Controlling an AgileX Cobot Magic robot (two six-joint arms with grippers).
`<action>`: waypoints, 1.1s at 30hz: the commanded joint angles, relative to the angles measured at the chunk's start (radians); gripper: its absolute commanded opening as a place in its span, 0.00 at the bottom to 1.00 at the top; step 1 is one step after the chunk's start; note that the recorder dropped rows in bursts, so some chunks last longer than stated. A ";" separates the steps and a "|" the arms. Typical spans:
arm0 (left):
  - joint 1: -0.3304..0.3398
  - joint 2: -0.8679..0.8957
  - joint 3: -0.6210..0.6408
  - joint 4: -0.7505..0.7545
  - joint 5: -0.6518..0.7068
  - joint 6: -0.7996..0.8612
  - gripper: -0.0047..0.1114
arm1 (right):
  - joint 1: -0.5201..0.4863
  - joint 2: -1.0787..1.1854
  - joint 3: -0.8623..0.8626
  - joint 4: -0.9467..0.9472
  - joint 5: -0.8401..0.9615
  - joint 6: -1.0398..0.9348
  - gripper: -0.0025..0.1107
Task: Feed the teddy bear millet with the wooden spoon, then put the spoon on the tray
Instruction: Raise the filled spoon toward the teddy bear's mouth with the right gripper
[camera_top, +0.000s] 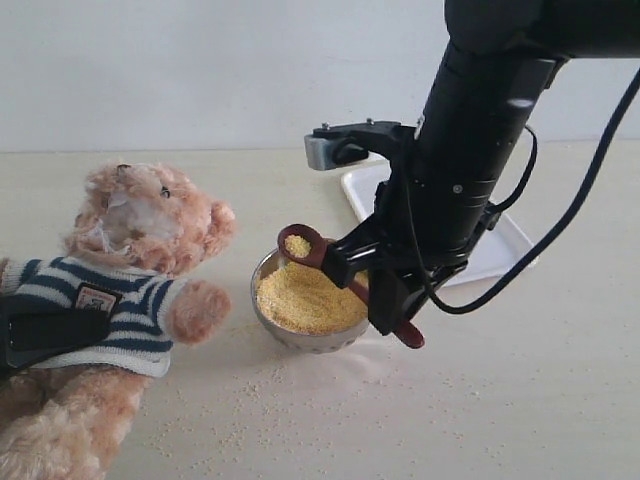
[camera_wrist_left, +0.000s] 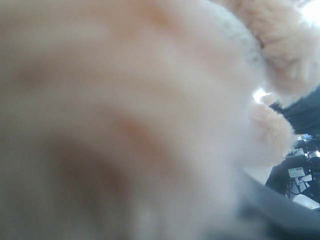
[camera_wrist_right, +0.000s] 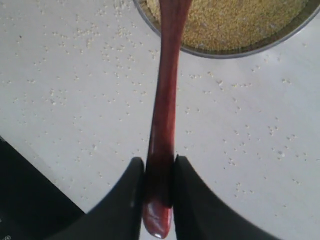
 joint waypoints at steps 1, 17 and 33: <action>0.003 -0.001 -0.008 -0.013 0.032 0.007 0.08 | -0.014 -0.025 0.018 0.003 0.002 -0.019 0.03; 0.003 -0.001 -0.008 -0.013 0.032 0.007 0.08 | 0.013 -0.115 0.065 -0.002 0.002 -0.037 0.03; 0.003 -0.001 -0.008 -0.013 0.032 0.007 0.08 | 0.200 -0.123 -0.087 -0.001 0.002 0.013 0.03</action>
